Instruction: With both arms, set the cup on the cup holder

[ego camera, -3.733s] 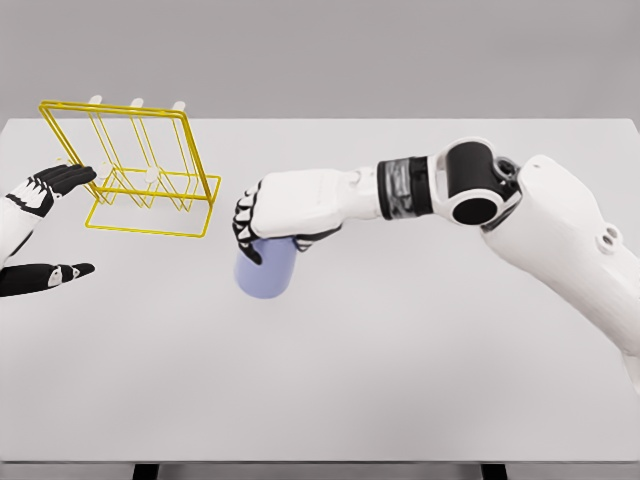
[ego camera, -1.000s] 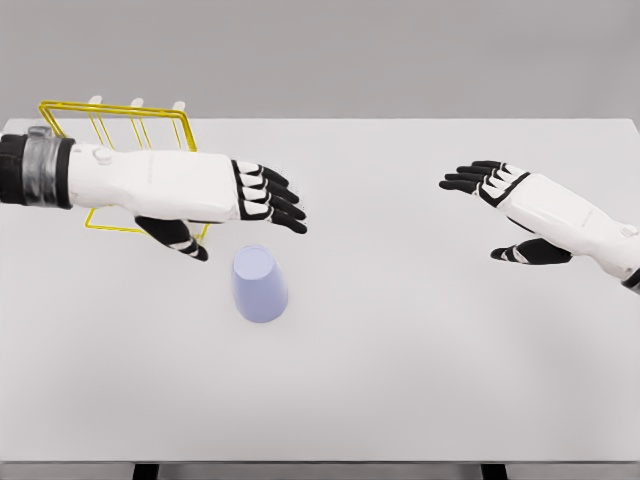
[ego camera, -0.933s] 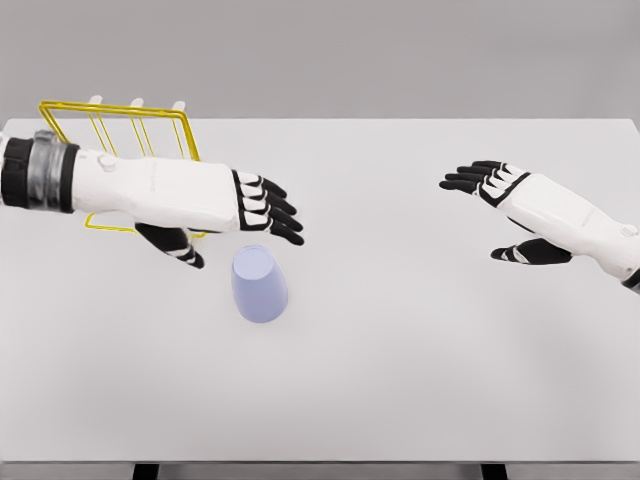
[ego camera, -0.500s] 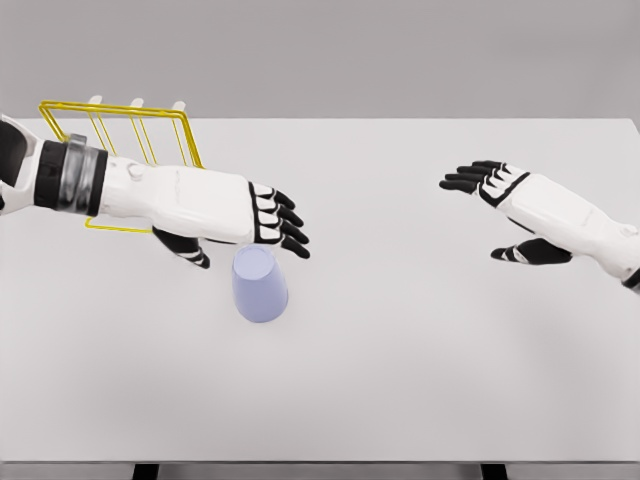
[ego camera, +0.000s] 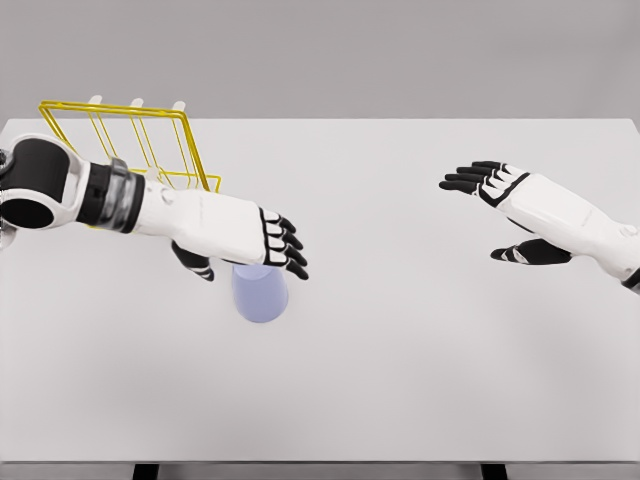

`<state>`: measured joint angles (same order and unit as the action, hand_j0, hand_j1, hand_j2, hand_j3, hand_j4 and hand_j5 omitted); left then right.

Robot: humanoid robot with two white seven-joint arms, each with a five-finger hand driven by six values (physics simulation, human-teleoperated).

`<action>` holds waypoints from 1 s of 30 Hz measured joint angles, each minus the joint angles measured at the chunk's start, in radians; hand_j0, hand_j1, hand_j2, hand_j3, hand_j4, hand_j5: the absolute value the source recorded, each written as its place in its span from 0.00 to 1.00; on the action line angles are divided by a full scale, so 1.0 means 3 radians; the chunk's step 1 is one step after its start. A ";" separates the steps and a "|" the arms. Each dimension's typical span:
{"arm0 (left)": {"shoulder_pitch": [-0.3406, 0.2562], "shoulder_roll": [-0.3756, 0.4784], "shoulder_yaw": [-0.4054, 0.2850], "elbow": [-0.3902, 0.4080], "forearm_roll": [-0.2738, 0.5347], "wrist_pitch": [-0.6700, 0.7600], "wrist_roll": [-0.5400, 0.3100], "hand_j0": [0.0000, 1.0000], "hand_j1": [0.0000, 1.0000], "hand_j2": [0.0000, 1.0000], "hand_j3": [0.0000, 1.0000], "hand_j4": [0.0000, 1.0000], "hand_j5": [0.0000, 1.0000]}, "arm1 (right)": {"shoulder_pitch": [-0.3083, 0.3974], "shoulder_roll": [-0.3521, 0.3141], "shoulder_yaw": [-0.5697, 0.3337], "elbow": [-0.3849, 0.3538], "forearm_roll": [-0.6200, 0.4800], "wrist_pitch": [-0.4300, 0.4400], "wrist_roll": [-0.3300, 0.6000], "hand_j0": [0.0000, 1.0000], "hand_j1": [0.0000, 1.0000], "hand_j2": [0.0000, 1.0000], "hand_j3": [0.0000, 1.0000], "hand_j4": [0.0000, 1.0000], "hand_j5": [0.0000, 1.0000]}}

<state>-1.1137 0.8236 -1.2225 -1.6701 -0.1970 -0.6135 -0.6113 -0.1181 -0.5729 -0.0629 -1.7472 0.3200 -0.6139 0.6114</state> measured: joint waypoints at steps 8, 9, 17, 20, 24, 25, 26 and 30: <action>0.0005 -0.0200 -0.0104 0.0229 -0.0092 0.0001 0.0000 1.00 1.00 1.00 1.00 1.00 1.00 | 0.0000 0.0000 0.0001 -0.0004 0.0003 0.0000 0.0000 1.00 1.00 1.00 1.00 1.00 1.00; 0.0005 -0.0229 -0.0116 0.0261 -0.0094 0.0001 0.0000 1.00 1.00 1.00 1.00 1.00 1.00 | 0.0000 0.0000 0.0002 -0.0004 0.0003 0.0000 0.0000 1.00 1.00 1.00 1.00 1.00 1.00; 0.0026 -0.0351 -0.0165 0.0397 -0.0138 0.0001 0.0000 1.00 1.00 1.00 1.00 1.00 1.00 | 0.0000 0.0000 0.0005 -0.0001 0.0006 0.0000 0.0000 1.00 1.00 1.00 1.00 1.00 1.00; 0.0031 -0.0346 -0.0170 0.0402 -0.0145 0.0001 0.0000 0.99 0.99 0.99 0.99 0.99 0.99 | 0.0000 0.0000 0.0005 0.0000 0.0006 0.0000 0.0000 1.00 1.00 1.00 1.00 1.00 1.00; 0.0036 -0.0336 -0.0172 0.0401 -0.0158 0.0001 0.0000 0.94 0.94 0.94 0.94 0.94 0.94 | -0.0005 0.0000 0.0006 0.0000 0.0006 0.0000 0.0000 1.00 1.00 1.00 1.00 1.00 1.00; 0.0036 -0.0335 -0.0172 0.0400 -0.0159 0.0001 0.0000 0.90 0.90 0.90 0.90 0.90 0.90 | -0.0005 0.0000 0.0006 -0.0001 0.0006 0.0000 0.0000 1.00 1.00 1.00 1.00 1.00 1.00; 0.0041 -0.0333 -0.0172 0.0398 -0.0161 0.0001 0.0000 0.86 0.86 0.86 0.86 0.86 0.86 | 0.0000 0.0000 0.0006 0.0000 0.0006 0.0000 0.0000 1.00 1.00 1.00 1.00 1.00 1.00; 0.0041 -0.0327 -0.0167 0.0392 -0.0167 0.0000 -0.0009 0.76 0.76 0.76 0.76 0.76 0.76 | -0.0005 0.0001 0.0006 -0.0001 0.0008 0.0000 0.0000 1.00 1.00 1.00 1.00 1.00 1.00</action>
<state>-1.1014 0.7256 -1.2727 -1.5525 -0.2473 -0.6134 -0.6140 -0.1197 -0.5725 -0.0612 -1.7474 0.3223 -0.6139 0.6114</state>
